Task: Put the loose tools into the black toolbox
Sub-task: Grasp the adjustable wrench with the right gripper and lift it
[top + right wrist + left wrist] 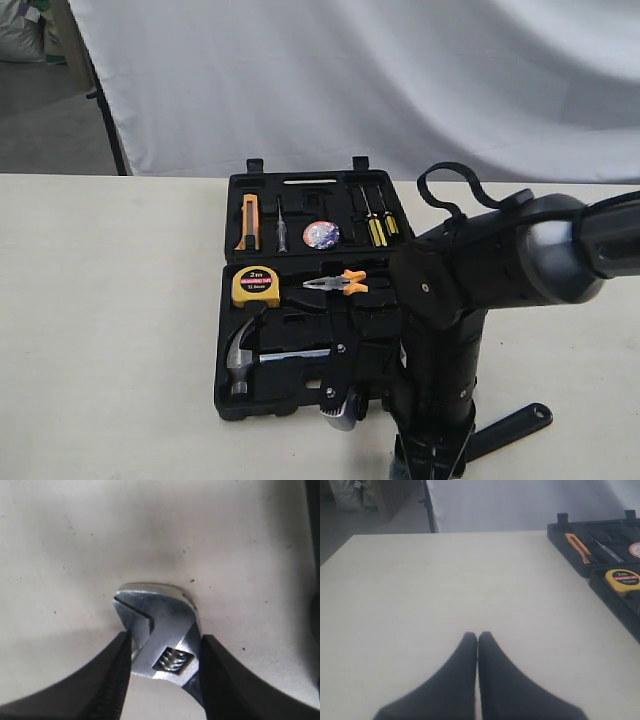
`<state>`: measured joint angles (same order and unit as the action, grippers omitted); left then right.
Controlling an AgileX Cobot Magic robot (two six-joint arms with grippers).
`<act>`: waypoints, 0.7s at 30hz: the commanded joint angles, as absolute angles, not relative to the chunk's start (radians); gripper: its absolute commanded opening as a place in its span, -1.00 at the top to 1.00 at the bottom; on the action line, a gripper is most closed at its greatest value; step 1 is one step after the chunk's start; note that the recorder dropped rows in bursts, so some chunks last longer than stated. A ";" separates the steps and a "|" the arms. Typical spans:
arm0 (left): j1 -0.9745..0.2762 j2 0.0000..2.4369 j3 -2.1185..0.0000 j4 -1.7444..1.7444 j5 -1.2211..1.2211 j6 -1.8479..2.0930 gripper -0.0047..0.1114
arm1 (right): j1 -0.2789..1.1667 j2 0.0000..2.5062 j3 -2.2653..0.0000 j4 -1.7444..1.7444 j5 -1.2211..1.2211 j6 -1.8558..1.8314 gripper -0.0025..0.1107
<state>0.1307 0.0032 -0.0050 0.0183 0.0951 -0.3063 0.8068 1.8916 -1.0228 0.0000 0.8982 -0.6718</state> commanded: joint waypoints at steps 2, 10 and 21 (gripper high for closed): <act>0.156 0.000 -0.008 0.023 0.088 -0.311 0.91 | 0.809 1.907 -1.009 0.032 0.897 -0.674 0.95; 0.156 0.000 -0.008 0.023 0.088 -0.311 0.91 | 0.810 1.868 -1.010 0.067 0.887 -0.672 0.95; 0.156 0.000 -0.008 0.023 0.088 -0.311 0.91 | 0.810 1.803 -1.010 0.178 0.815 -0.551 0.66</act>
<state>0.1307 0.0032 -0.0050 0.0183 0.0951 -0.3063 0.8105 1.8137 -1.0119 0.1800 0.8176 -0.6129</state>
